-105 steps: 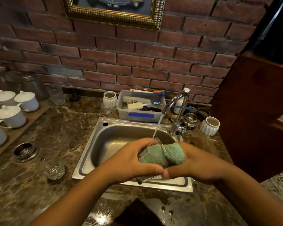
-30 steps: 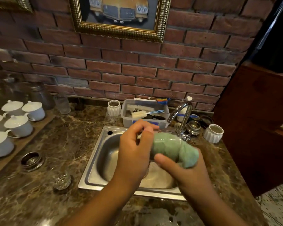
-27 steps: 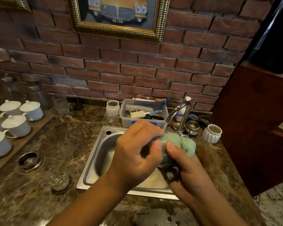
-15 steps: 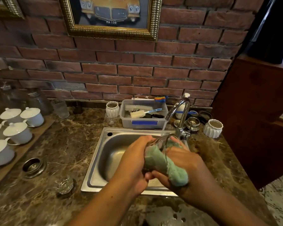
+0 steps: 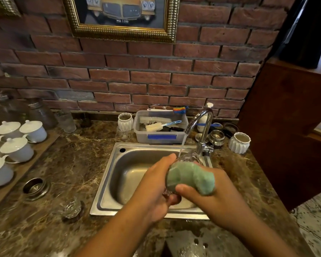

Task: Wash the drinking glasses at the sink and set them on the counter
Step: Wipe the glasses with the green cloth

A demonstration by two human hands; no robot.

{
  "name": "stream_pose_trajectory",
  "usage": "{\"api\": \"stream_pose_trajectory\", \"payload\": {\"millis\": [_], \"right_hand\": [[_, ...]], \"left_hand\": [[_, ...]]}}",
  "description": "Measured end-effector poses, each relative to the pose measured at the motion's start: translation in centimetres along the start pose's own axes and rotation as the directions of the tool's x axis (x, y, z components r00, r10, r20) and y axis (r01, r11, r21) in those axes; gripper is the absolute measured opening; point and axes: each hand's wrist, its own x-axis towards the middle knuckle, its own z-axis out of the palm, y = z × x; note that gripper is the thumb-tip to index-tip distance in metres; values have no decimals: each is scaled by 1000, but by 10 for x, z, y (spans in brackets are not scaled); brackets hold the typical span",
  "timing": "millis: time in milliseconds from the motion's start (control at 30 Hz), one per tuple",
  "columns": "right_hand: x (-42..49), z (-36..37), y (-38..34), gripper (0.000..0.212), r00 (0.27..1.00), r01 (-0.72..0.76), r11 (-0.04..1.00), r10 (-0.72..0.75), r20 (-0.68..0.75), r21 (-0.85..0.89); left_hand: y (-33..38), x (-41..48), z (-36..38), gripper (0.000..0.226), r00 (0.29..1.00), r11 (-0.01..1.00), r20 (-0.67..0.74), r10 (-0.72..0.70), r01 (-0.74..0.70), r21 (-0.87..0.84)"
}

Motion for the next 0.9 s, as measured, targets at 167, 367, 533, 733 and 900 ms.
{"api": "stream_pose_trajectory", "payload": {"millis": [167, 367, 533, 733, 900], "right_hand": [[2, 8, -5, 18, 998, 16, 981, -3, -69, 191], [17, -1, 7, 30, 950, -300, 710, 287, 126, 637], [31, -14, 9, 33, 838, -283, 915, 91, 537, 287], [38, 29, 31, 32, 830, -557, 447, 335, 447, 700], [36, 78, 48, 53, 680, -527, 151, 666, 308, 836]], "left_hand": [[0, 0, -1, 29, 909, 897, 10, 416, -412, 162], [3, 0, -29, 26, 618, 379, 352, 703, -744, 551], [2, 0, -63, 61, 807, 951, 543, -230, 68, 301], [-29, -3, -101, 68, 806, 967, 558, -198, 253, -21], [-60, -3, -141, 63, 994, 991, 110, -23, 37, -132]]}}
